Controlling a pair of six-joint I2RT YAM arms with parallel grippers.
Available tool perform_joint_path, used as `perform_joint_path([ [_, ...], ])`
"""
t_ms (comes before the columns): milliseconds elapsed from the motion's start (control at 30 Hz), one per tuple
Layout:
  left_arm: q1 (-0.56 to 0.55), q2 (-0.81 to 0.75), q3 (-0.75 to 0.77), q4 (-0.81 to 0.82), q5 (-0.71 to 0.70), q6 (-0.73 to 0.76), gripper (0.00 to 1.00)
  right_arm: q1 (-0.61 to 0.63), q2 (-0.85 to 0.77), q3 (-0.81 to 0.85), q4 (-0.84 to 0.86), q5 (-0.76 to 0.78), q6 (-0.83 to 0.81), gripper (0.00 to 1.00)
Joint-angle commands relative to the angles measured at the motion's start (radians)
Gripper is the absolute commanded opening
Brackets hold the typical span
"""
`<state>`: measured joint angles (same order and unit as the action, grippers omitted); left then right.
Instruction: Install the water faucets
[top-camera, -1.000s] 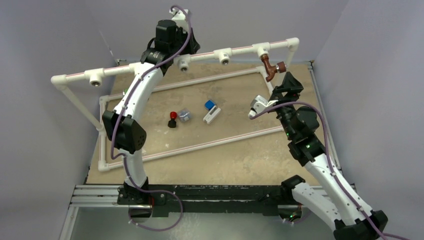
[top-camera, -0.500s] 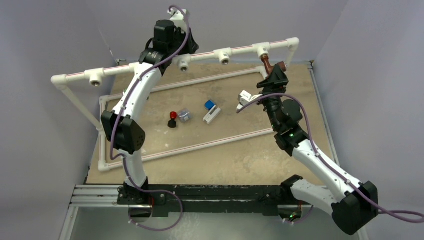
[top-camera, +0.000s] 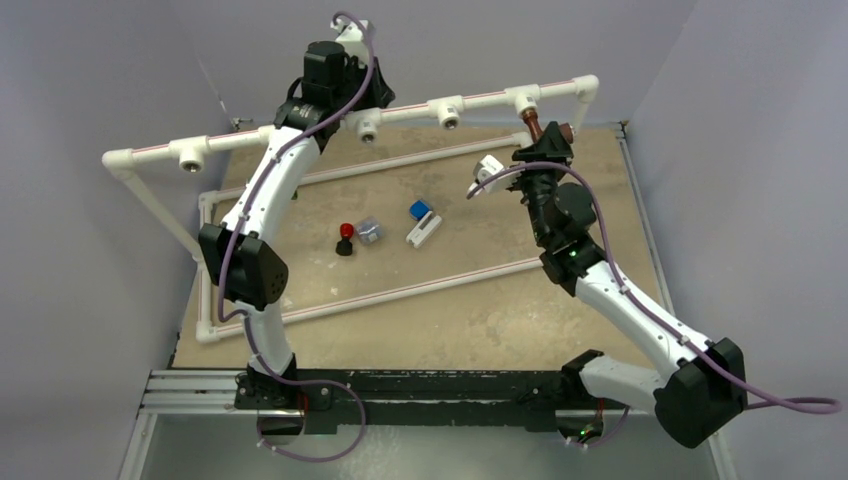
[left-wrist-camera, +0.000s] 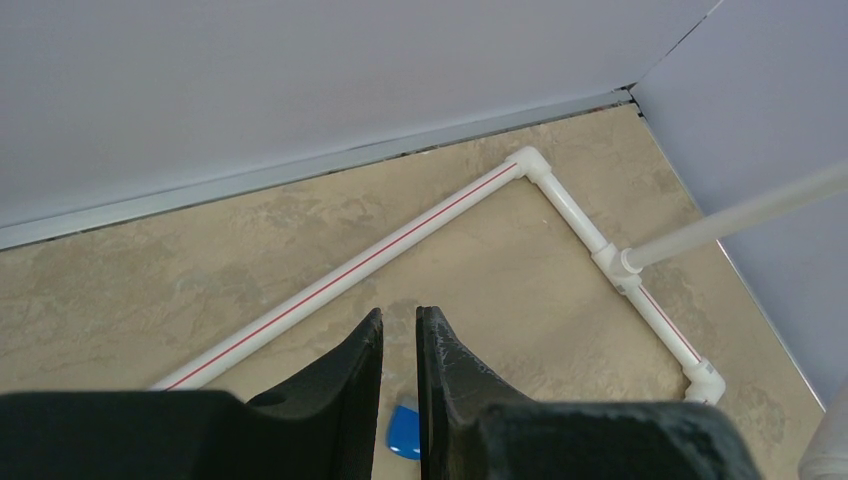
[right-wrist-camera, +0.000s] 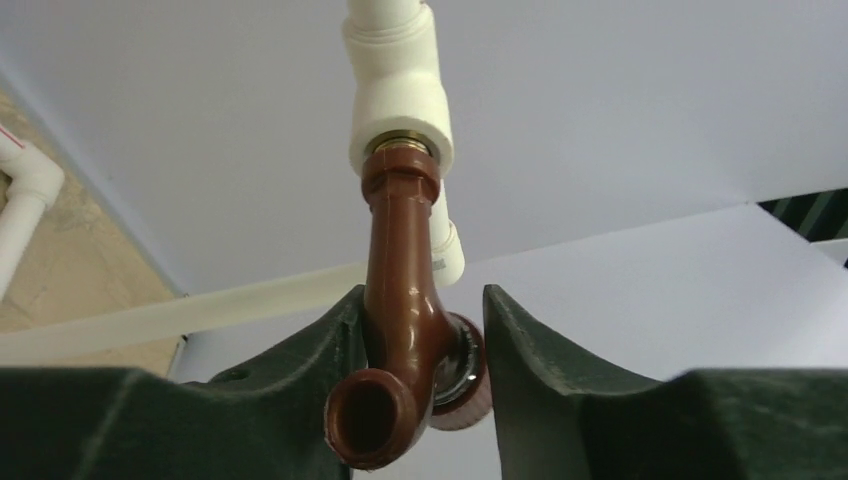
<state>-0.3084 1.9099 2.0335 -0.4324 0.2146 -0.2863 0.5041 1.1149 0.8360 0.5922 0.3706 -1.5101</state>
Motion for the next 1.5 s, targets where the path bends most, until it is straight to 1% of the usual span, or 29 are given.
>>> perform_joint_path([
  [0,0.014,0.057,-0.062,-0.094,0.06,-0.011,0.17,0.002,0.002,0.057,0.078,0.068,0.117,0.42],
  [100,0.014,0.056,-0.062,-0.096,0.06,-0.011,0.17,0.002,0.003,0.052,0.072,0.081,0.173,0.35],
  [233,0.015,0.045,-0.072,-0.093,0.055,-0.01,0.17,0.003,0.0,0.063,0.037,0.077,0.312,0.19],
  [300,0.015,0.043,-0.074,-0.092,0.057,-0.01,0.17,0.002,0.001,0.076,0.02,0.083,0.423,0.14],
  [400,0.016,0.039,-0.078,-0.091,0.057,-0.013,0.17,0.002,0.0,0.092,0.013,0.1,0.635,0.11],
  [500,0.016,0.035,-0.081,-0.091,0.056,-0.013,0.17,0.002,-0.001,0.11,-0.025,0.059,0.899,0.07],
  [633,0.017,0.038,-0.081,-0.091,0.057,-0.012,0.17,0.002,-0.01,0.092,-0.018,-0.04,1.251,0.07],
  [767,0.017,0.038,-0.081,-0.095,0.061,-0.016,0.17,0.002,-0.004,0.075,0.017,-0.119,1.519,0.07],
  [833,0.017,0.035,-0.08,-0.097,0.06,-0.016,0.17,0.002,-0.001,0.072,0.031,-0.134,1.642,0.06],
  [1200,0.017,0.026,-0.078,-0.097,0.061,-0.016,0.17,0.003,-0.02,0.012,0.145,-0.148,2.24,0.07],
  [1267,0.017,0.026,-0.078,-0.097,0.063,-0.017,0.17,0.002,-0.027,-0.001,0.164,-0.151,2.369,0.09],
  [1467,0.017,0.028,-0.077,-0.097,0.07,-0.02,0.17,0.002,-0.048,-0.055,0.268,-0.174,2.633,0.09],
])
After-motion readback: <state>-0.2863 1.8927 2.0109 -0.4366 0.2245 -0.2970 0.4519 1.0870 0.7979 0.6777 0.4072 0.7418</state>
